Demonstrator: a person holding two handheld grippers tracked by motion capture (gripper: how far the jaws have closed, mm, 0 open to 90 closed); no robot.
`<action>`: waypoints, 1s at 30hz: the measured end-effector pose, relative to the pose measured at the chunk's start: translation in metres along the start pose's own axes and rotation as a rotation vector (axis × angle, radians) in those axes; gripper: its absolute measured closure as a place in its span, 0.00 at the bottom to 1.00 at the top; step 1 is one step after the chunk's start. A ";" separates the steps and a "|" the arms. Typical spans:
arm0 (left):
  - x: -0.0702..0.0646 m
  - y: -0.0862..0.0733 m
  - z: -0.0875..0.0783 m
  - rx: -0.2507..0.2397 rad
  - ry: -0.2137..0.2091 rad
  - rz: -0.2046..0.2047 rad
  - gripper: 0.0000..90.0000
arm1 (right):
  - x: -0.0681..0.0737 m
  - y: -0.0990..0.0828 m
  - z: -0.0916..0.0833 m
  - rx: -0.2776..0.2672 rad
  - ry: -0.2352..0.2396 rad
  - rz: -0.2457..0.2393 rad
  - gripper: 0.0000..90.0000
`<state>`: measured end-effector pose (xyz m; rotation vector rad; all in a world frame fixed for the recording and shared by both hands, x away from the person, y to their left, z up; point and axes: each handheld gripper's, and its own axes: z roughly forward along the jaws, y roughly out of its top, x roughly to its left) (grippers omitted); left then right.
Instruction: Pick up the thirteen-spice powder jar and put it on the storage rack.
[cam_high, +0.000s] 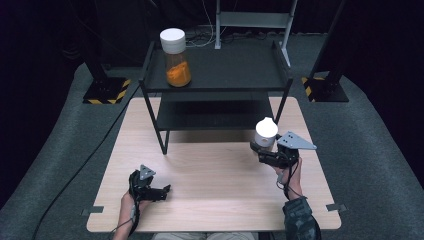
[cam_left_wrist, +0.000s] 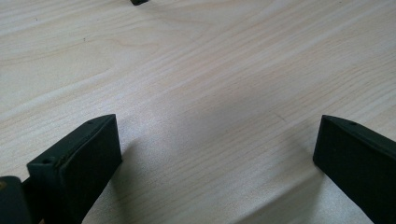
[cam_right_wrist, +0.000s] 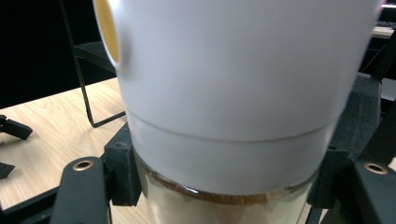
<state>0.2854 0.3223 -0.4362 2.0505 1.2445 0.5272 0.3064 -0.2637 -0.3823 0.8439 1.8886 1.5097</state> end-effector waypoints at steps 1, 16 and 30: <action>0.000 0.000 0.000 0.000 0.000 0.000 0.00 | 0.000 0.001 0.001 0.000 0.000 -0.004 0.33; 0.000 0.000 0.000 0.000 0.000 0.000 0.00 | -0.003 0.016 0.010 -0.012 0.009 -0.008 0.33; 0.000 0.000 0.000 -0.001 0.000 0.000 0.01 | -0.009 0.032 0.018 -0.038 0.011 0.007 0.33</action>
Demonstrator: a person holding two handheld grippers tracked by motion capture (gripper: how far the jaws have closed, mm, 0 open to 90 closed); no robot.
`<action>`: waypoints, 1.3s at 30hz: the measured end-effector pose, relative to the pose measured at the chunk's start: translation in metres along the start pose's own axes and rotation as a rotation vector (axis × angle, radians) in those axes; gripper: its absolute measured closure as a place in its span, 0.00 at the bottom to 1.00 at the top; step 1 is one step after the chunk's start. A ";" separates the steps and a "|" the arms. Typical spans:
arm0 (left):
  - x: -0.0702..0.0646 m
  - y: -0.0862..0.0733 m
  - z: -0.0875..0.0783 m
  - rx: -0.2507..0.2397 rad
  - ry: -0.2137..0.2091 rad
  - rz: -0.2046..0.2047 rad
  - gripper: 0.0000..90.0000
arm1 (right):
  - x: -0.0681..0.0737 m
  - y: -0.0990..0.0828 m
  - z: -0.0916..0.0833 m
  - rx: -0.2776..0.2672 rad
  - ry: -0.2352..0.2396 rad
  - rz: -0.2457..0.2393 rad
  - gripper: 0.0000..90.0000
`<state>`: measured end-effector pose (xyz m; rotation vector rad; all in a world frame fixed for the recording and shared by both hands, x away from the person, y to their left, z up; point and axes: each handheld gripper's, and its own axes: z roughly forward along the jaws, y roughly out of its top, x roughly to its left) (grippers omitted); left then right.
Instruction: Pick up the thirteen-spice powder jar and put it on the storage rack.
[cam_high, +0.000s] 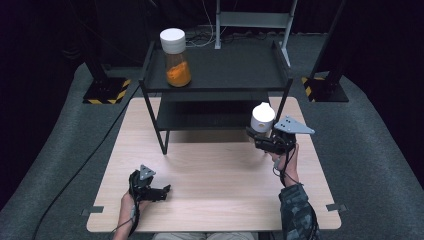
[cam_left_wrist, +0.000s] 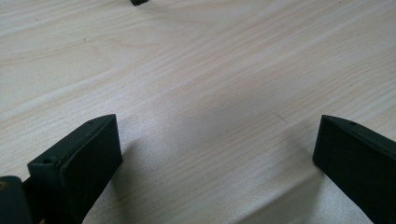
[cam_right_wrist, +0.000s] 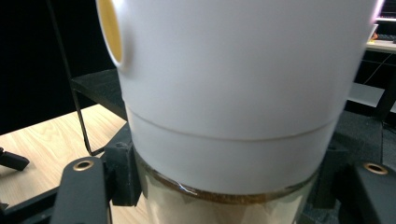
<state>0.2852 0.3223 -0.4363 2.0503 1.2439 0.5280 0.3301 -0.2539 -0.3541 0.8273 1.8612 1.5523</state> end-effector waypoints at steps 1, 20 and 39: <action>0.000 0.000 0.000 0.000 0.000 0.000 0.01 | 0.000 0.001 0.000 -0.005 -0.001 0.000 0.33; 0.000 0.000 0.000 0.000 0.000 0.001 0.01 | -0.002 0.022 -0.007 -0.051 0.000 -0.011 0.33; 0.000 0.000 0.000 0.000 0.000 0.000 0.01 | -0.005 0.042 -0.012 -0.075 0.013 -0.018 0.33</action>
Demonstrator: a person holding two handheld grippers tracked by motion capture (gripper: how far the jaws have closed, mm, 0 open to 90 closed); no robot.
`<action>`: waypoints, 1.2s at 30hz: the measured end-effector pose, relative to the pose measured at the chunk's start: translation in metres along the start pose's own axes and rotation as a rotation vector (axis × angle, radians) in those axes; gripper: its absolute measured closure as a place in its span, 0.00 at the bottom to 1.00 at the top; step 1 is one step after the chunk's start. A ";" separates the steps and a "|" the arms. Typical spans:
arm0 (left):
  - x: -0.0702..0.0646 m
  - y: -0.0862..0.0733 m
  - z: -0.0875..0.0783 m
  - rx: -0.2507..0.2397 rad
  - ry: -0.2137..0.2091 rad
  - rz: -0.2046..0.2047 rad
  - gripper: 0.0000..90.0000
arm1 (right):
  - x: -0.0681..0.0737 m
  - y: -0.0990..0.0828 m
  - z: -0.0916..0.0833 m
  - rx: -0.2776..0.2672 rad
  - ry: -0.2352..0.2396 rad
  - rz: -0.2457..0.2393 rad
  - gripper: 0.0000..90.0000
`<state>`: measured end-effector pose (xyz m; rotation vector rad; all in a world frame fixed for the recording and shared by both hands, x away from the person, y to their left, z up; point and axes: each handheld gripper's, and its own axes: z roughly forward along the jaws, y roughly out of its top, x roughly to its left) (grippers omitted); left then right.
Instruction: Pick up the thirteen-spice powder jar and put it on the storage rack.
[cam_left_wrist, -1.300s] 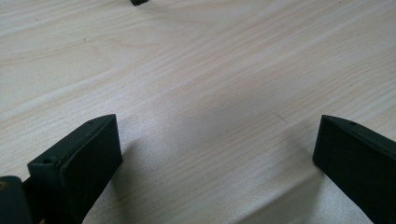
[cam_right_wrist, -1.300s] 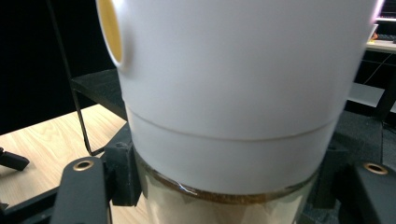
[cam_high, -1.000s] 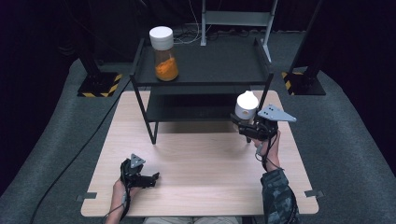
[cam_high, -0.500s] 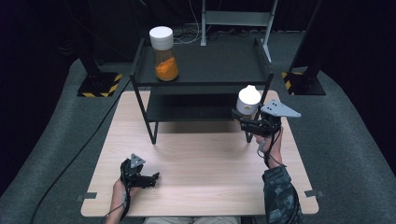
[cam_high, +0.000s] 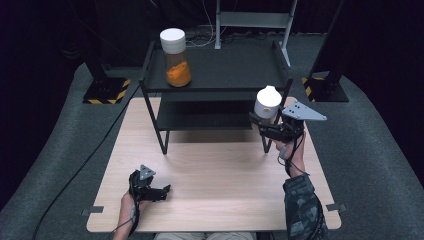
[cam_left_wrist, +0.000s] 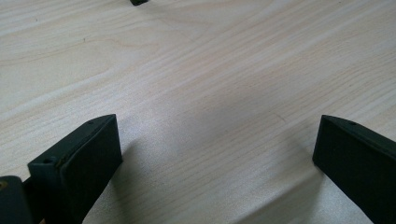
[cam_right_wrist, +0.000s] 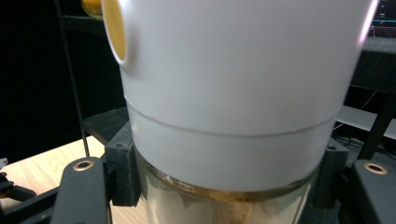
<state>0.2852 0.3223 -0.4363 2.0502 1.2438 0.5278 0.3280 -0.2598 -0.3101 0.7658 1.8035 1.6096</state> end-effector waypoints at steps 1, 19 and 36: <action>0.000 0.000 0.000 0.000 0.000 0.000 0.01 | 0.000 0.001 0.000 -0.003 -0.001 0.001 0.33; 0.000 0.000 0.000 0.000 0.000 0.000 0.01 | -0.005 0.027 -0.006 -0.027 0.001 -0.014 0.33; 0.000 0.000 0.000 0.000 -0.001 0.000 0.01 | -0.009 0.048 -0.005 -0.042 0.000 -0.011 0.33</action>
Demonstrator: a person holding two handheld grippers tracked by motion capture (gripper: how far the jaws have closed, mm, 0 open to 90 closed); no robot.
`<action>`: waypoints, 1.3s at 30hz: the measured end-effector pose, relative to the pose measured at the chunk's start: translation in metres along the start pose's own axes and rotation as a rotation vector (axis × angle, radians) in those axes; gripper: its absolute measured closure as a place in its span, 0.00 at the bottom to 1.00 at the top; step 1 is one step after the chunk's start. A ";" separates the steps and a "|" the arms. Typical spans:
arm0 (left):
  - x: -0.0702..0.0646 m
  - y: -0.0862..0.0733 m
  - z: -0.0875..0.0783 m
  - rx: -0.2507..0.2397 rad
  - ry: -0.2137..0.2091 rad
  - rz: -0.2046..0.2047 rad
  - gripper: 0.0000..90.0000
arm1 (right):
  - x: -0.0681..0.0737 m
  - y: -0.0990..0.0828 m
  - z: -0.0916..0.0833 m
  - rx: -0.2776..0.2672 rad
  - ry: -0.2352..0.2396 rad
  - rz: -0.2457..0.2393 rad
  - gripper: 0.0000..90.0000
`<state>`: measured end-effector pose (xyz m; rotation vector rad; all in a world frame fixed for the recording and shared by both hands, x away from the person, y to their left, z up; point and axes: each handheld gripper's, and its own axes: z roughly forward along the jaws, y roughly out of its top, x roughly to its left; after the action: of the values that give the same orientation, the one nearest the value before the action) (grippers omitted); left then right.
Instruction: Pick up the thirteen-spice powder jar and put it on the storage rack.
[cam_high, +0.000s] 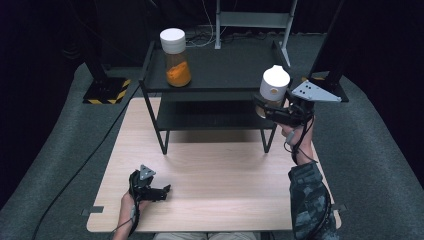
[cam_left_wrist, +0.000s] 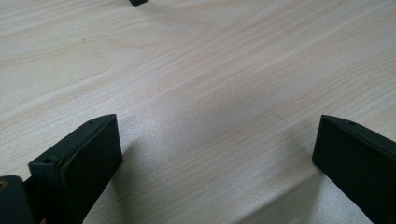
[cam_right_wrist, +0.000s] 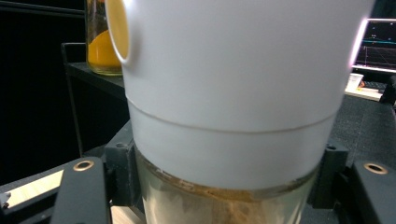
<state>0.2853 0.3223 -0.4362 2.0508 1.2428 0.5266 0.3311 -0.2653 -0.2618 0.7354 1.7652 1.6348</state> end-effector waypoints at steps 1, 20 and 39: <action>0.000 0.000 0.000 0.000 0.000 0.000 0.01 | 0.000 0.001 0.000 -0.001 -0.002 -0.001 0.33; 0.000 0.000 0.000 -0.001 0.000 0.000 0.01 | -0.003 0.015 0.001 -0.019 -0.015 -0.010 0.33; 0.000 0.000 0.000 0.000 0.000 0.000 0.01 | -0.005 0.035 0.005 -0.038 -0.031 -0.022 0.33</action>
<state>0.2853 0.3223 -0.4362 2.0507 1.2430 0.5270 0.3377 -0.2627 -0.2270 0.7176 1.7099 1.6304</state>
